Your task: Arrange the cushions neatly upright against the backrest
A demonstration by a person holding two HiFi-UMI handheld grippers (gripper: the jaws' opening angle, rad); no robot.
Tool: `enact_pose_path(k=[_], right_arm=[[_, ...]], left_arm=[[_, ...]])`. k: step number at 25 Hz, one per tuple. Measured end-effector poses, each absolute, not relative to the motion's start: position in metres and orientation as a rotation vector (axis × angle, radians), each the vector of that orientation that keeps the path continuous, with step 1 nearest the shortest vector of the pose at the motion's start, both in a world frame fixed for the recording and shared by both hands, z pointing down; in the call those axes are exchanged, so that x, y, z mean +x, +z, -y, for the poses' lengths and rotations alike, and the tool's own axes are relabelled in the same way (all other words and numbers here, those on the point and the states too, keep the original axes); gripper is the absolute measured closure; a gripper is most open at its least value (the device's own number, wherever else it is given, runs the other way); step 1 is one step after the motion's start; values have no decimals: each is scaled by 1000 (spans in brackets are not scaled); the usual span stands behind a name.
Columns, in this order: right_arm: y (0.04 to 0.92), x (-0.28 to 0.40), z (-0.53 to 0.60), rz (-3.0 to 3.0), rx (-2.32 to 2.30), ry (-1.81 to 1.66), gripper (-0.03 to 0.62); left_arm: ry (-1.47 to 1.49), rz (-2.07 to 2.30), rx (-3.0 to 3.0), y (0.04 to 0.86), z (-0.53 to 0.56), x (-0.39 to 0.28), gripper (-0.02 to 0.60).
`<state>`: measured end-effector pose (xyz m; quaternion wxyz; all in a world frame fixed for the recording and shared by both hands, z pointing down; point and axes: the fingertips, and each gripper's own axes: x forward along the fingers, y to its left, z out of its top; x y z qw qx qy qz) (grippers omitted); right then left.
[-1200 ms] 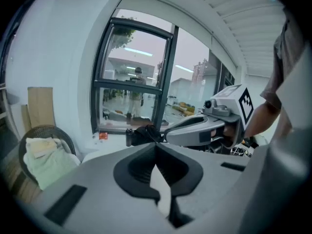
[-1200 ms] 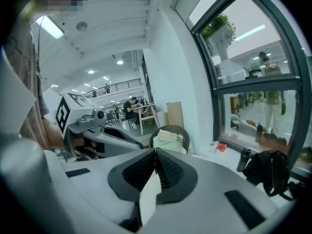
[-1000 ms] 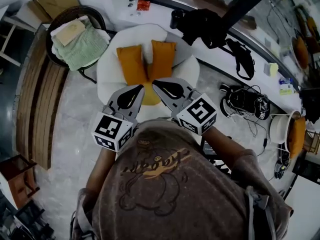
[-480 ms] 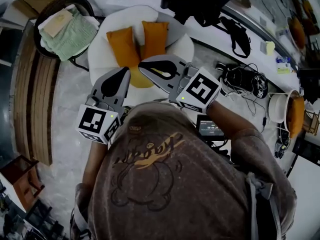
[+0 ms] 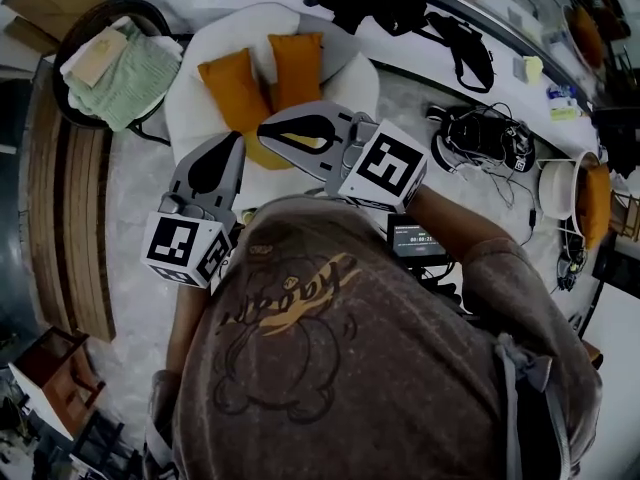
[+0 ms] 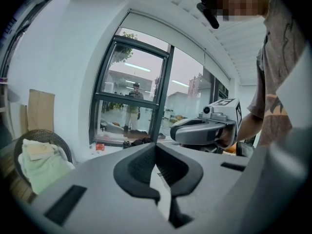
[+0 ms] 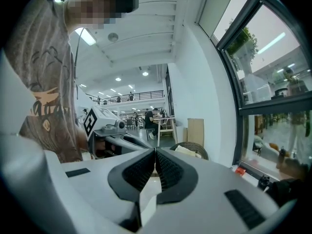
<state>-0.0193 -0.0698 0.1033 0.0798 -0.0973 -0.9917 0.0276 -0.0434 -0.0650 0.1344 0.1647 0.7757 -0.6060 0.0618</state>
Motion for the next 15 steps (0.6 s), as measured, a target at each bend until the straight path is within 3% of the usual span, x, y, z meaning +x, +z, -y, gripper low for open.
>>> enact_pose_path(k=[15], right_arm=[[126,7,84,2902,-272,147,571]], left_arm=[[206,1639,2209,149,83,-23,577]])
